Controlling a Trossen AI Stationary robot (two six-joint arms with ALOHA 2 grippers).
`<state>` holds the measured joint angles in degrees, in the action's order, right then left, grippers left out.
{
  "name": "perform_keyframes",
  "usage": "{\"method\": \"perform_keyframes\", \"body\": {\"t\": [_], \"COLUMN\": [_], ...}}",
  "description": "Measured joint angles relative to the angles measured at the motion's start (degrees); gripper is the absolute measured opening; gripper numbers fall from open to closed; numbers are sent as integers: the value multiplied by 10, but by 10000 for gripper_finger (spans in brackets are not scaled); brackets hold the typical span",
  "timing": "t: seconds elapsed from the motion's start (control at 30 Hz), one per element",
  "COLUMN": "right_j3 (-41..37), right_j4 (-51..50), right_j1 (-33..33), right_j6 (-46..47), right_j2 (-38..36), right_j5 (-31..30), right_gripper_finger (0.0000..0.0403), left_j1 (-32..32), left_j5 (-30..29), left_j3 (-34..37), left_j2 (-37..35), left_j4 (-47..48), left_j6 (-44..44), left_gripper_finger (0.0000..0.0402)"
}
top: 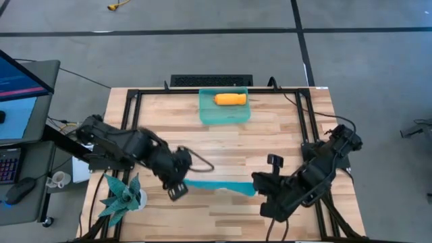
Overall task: Roll microfiber towels into tight, uniform cylinder then place into a basket
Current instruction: Roll the blue microfiber cloth on the table
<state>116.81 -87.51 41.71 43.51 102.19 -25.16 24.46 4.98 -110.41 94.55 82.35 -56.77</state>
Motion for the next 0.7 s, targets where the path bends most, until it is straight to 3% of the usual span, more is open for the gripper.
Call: {"method": "perform_keyframes", "body": {"t": [0.37,0.53,0.7], "right_j3": [0,0,-1], "right_j4": [32,18,-20], "right_j1": [40,44,29], "right_j6": [25,25,26], "right_j2": [4,4,3], "right_j5": [14,25,0], "right_gripper_finger": [2,2,2], "left_j1": [56,52,23], "left_j5": [128,111,39], "left_j3": [0,-18,-18], "left_j2": [41,37,40], "left_j4": [-78,-78,6], "left_j6": [-53,-31,39], "left_gripper_finger": [0,0,0]}}
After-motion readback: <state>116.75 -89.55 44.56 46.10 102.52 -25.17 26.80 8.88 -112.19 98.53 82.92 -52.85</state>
